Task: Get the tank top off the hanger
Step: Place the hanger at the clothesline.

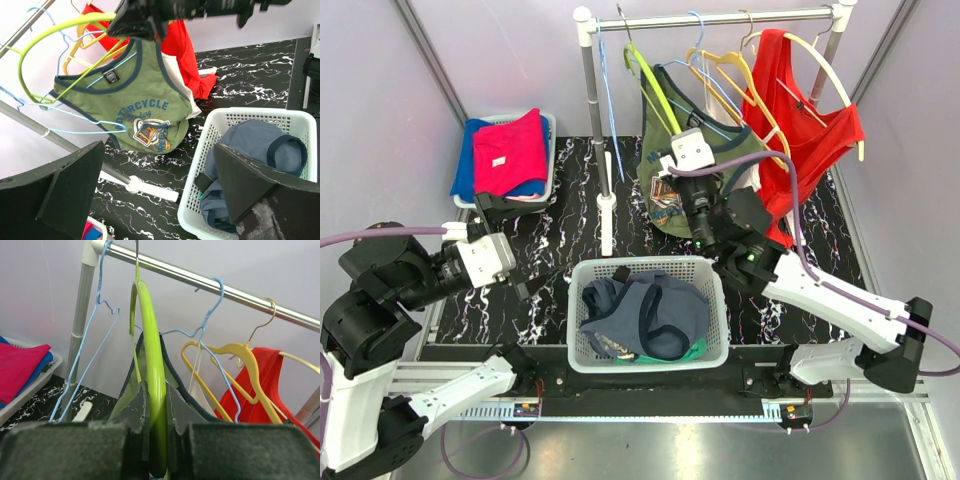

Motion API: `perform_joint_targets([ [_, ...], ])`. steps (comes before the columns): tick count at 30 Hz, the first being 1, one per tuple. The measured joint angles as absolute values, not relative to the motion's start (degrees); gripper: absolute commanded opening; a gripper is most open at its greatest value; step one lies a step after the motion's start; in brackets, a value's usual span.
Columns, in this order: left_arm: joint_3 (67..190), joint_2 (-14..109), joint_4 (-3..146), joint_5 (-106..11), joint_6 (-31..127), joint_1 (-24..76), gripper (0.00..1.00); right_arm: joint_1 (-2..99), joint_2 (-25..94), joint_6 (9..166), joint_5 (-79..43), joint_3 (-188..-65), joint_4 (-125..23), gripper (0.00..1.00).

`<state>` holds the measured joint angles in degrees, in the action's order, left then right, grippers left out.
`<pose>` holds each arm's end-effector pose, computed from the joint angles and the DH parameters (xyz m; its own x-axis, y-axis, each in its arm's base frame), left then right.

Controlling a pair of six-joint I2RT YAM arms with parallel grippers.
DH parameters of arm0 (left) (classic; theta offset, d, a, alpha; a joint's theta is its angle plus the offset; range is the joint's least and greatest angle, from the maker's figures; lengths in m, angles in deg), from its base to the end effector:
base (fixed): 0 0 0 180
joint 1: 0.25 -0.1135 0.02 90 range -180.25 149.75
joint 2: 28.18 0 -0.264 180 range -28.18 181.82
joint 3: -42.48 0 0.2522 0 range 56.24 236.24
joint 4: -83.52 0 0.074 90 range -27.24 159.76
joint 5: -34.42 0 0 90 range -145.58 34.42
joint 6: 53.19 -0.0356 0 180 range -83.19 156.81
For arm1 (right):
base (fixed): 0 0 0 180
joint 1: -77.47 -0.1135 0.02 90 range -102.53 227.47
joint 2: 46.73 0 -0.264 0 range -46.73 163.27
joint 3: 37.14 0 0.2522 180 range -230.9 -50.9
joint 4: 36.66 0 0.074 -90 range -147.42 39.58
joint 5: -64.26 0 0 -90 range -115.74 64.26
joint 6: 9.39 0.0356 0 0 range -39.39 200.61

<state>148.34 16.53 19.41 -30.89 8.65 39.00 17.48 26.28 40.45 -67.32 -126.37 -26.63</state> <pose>0.0373 -0.0497 0.5146 0.3885 0.2363 -0.8906 0.8105 0.3722 0.4523 0.1581 0.2266 0.4809 0.3948 -0.2810 -0.8747 -0.1249 0.9268 -0.3541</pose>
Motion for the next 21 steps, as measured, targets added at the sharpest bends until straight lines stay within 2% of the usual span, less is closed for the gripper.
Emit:
perform_joint_targets([
  [10,148.32,16.49,19.67,-29.34,9.48,38.47,0.99,17.63,31.24,45.06,-69.86,-126.87,-21.84,0.00],
  [21,146.79,16.12,19.87,-28.57,9.72,37.84,0.99,17.81,31.05,56.99,-69.36,-129.14,-28.66,0.00],
])
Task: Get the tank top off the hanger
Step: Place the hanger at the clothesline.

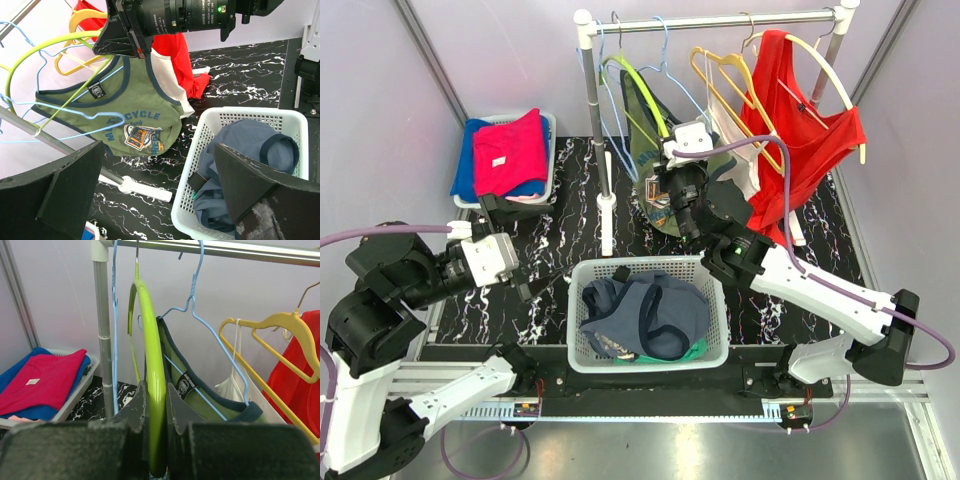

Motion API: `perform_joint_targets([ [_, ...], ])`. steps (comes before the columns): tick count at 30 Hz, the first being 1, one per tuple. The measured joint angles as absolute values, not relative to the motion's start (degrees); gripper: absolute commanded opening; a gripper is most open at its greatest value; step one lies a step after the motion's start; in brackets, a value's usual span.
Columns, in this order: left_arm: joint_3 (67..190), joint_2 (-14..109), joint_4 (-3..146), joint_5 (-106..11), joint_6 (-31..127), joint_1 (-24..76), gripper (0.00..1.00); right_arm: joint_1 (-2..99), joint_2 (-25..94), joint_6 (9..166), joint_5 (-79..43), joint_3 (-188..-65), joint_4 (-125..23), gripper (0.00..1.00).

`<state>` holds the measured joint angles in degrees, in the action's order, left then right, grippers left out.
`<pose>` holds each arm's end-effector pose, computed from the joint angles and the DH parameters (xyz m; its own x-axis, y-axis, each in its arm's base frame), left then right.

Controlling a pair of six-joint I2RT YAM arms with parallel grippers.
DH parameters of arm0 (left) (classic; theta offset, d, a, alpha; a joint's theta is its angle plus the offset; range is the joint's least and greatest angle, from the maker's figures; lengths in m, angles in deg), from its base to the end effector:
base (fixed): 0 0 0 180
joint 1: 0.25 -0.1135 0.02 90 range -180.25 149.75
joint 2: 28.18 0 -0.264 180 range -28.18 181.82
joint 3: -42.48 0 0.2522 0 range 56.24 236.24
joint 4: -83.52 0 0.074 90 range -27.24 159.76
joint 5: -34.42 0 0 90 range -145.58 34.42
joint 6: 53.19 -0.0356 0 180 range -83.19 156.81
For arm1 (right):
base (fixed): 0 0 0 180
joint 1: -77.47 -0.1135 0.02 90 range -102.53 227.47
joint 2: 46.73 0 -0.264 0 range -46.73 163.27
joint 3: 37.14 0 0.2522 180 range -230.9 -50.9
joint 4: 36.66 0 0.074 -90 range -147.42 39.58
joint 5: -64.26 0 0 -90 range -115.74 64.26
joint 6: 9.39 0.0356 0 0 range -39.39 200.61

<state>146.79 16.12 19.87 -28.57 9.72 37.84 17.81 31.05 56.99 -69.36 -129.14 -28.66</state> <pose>0.0393 -0.0514 0.5096 0.3682 0.2269 -0.9016 0.8296 0.3575 0.4288 0.1732 0.2473 0.4712 0.2961 -0.0683 -0.9527 -0.2003 0.9708 -0.1319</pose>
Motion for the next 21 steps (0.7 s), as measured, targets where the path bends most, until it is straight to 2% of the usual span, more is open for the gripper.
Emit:
perform_joint_targets([
  [11,146.11,14.94,20.13,-28.27,9.78,37.47,0.99,18.42,31.31,59.46,-69.68,-130.61,-30.70,0.00],
  [21,146.11,14.91,20.13,-27.94,9.87,37.05,0.99,20.04,38.92,59.70,-68.59,-135.22,-29.78,0.00],
])
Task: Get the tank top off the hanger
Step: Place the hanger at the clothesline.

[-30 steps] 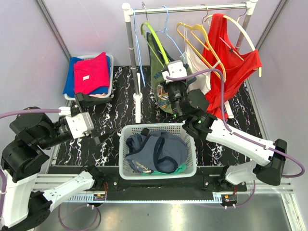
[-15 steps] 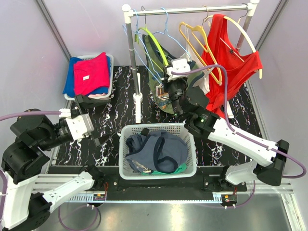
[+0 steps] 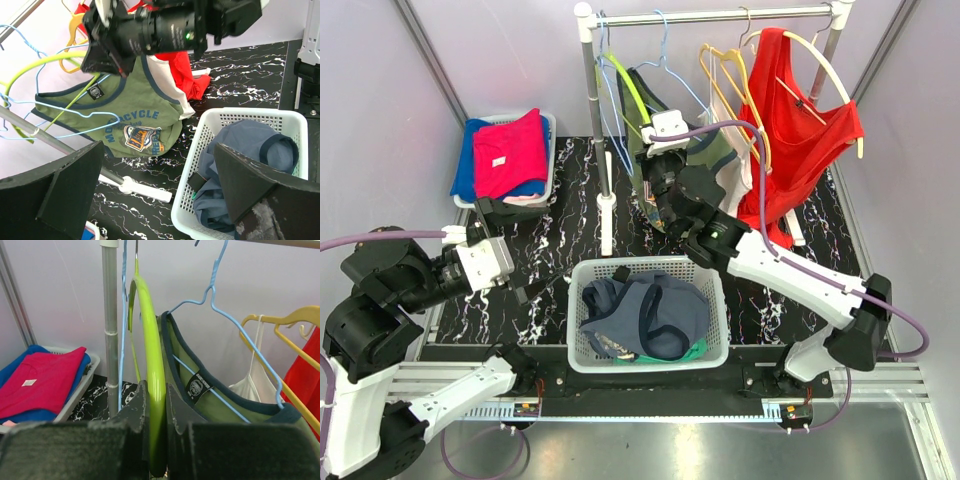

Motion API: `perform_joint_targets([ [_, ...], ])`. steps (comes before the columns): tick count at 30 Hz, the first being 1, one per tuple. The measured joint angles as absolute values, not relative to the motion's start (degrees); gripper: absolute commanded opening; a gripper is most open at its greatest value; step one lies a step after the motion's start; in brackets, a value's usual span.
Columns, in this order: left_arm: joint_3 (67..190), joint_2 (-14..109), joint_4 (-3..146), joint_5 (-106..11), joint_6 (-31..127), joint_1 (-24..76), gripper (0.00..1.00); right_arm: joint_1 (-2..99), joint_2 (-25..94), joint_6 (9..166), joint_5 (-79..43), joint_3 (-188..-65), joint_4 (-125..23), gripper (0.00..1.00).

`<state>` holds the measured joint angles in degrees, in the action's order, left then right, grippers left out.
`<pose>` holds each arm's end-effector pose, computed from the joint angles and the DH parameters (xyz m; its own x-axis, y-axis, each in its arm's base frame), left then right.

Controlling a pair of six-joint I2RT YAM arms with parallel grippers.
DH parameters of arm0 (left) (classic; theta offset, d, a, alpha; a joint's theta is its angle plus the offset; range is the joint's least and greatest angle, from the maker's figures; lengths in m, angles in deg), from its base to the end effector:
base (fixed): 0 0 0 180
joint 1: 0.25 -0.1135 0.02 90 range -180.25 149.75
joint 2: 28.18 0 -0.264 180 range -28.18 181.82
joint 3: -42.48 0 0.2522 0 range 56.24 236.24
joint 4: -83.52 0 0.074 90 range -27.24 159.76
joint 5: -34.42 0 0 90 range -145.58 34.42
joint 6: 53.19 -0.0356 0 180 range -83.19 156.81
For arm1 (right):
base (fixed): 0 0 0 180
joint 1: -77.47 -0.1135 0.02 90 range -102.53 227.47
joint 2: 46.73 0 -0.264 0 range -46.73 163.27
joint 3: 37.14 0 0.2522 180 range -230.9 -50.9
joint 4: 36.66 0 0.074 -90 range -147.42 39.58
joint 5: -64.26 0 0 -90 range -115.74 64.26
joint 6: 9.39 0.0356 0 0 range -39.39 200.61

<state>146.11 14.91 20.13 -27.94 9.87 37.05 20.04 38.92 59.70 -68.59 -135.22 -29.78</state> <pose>0.0351 -0.0475 0.5082 0.3749 0.2189 -0.9008 0.8251 0.3643 0.4319 0.2038 0.2741 0.4641 0.2635 -0.0736 -0.9619 -0.1909 0.9734 -0.1267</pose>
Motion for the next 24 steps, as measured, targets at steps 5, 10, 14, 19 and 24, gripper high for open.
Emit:
perform_joint_targets([
  [5,146.11,14.91,20.13,-27.85,9.87,37.03,0.99,20.52,39.11,60.64,-68.20,-135.02,-29.19,0.12],
  [10,146.09,14.91,20.13,-27.26,9.87,37.03,0.99,20.76,35.88,63.61,-67.78,-131.81,-31.13,0.63],
  [14,146.09,14.91,20.13,-27.09,9.87,37.01,0.99,21.18,30.78,67.07,-65.34,-129.80,-36.82,0.71],
  [19,146.09,14.94,20.20,-26.78,9.89,36.97,0.99,21.31,18.46,69.93,-60.68,-126.91,-40.62,0.72],
  [24,146.09,15.11,20.44,-26.26,9.89,36.97,0.99,26.47,12.99,70.19,-57.88,-131.41,-42.13,0.68],
])
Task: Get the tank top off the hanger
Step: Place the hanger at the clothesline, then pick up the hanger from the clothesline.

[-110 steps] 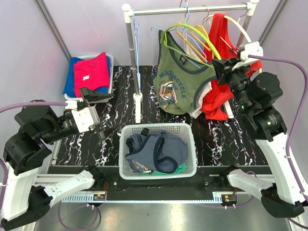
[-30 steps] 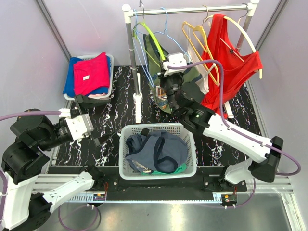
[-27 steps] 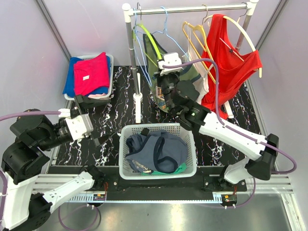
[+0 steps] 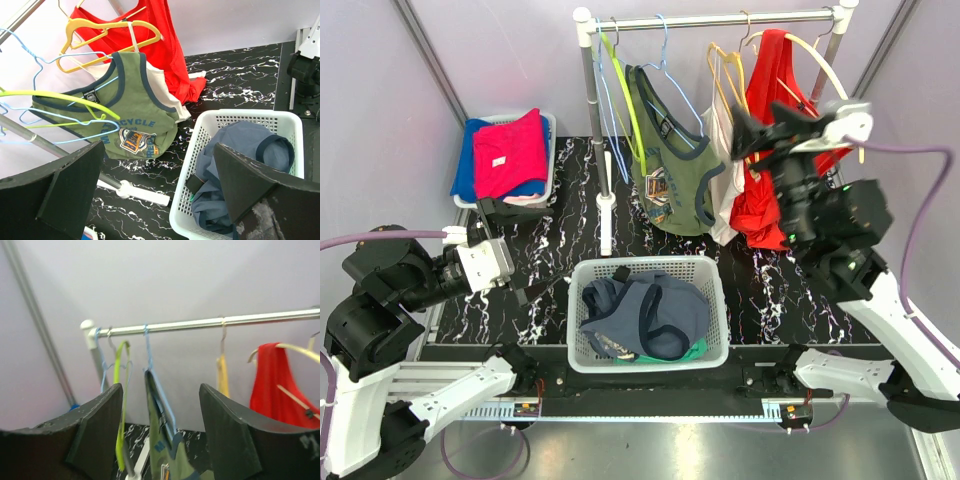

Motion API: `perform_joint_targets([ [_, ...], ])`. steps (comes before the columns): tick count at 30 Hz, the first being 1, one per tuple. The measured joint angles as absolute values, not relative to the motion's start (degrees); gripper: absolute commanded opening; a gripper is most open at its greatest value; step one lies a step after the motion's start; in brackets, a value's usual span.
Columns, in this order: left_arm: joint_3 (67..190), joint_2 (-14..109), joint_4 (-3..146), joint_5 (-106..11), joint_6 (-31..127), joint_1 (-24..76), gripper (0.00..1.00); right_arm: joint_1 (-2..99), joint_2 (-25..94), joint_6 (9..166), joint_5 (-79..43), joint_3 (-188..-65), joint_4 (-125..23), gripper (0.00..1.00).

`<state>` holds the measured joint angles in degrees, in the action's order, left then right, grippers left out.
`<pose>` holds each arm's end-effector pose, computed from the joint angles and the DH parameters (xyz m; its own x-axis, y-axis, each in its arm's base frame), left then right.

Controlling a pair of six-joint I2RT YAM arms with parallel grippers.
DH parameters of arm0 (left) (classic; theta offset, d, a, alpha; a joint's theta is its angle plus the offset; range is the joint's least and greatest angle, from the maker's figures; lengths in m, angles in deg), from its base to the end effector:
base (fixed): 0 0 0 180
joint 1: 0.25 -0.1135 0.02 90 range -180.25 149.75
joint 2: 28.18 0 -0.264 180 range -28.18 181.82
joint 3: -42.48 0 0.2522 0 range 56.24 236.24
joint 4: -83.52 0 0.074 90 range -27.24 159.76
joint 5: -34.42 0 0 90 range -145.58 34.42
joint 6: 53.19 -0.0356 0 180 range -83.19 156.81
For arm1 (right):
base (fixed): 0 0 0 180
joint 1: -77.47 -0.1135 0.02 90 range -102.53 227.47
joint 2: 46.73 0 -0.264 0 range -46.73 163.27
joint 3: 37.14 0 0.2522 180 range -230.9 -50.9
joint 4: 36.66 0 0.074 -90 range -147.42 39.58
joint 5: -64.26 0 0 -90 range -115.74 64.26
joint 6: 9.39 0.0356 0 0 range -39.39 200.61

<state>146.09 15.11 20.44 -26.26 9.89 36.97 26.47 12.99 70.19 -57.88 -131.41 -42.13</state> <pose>0.0353 -0.0487 0.5086 0.3809 0.2064 -0.9013 0.8349 0.3421 0.4312 0.1315 0.1323 0.5351 0.3669 0.2098 -0.9063 -0.3041 0.9478 0.0962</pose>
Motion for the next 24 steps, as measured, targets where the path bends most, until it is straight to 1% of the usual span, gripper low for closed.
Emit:
perform_joint_targets([
  [4,146.09,15.39,20.55,-26.13,9.94,36.97,0.99,32.50,16.82,71.26,-54.60,-140.31,-44.69,0.66],
  [9,145.89,15.53,20.59,-25.97,10.00,36.75,0.99,37.77,26.76,73.89,-48.59,-149.80,-50.35,0.68],
  [15,145.82,15.53,20.61,-25.91,10.33,36.57,0.99,42.95,36.10,77.80,-42.19,-150.06,-58.78,0.71],
  [20,145.80,15.53,20.59,-25.80,10.35,36.49,0.99,45.61,37.58,79.15,-39.48,-149.45,-62.30,0.73],
  [24,145.69,15.42,20.63,-25.75,10.35,36.42,0.99,46.09,37.41,79.53,-38.15,-149.23,-62.04,0.75],
])
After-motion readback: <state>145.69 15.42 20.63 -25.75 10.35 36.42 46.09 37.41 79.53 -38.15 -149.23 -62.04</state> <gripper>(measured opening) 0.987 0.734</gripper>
